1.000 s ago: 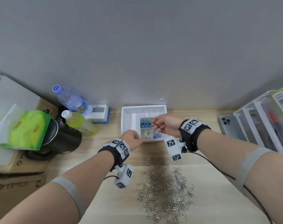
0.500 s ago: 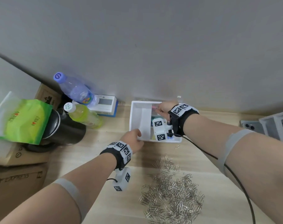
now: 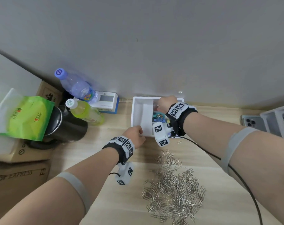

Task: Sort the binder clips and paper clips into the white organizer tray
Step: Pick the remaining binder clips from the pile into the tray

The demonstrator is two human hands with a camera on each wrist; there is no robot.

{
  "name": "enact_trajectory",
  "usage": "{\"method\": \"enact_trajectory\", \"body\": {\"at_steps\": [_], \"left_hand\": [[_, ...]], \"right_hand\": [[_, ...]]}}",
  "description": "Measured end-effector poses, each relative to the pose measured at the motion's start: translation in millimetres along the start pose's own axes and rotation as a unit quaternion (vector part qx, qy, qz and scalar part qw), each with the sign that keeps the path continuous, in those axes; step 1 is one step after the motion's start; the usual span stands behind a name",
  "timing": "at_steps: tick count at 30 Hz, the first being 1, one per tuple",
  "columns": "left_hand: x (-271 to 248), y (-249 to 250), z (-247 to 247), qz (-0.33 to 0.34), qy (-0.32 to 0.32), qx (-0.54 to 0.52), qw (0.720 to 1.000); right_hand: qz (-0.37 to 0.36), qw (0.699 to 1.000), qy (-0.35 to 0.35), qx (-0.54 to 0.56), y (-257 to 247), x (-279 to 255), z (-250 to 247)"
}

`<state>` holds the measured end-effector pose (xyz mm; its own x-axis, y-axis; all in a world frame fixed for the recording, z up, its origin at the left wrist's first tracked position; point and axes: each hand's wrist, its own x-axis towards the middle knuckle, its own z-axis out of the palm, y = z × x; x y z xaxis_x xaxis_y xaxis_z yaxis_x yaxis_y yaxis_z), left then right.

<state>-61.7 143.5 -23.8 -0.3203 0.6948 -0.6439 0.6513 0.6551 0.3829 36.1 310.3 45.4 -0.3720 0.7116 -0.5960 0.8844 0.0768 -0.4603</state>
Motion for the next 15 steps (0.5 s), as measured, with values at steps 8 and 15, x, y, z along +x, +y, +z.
{"method": "enact_trajectory", "body": {"at_steps": [8,15], "left_hand": [[-35.2,3.6,3.7,0.005,-0.025,0.046,0.999],[-63.8,14.5,32.3,0.028,-0.081,0.082,0.993]], "right_hand": [[0.021,0.922,-0.009,0.386,39.7,-49.9,1.0],[-0.084,0.983,-0.163,0.011,96.5,-105.0,57.5]]}}
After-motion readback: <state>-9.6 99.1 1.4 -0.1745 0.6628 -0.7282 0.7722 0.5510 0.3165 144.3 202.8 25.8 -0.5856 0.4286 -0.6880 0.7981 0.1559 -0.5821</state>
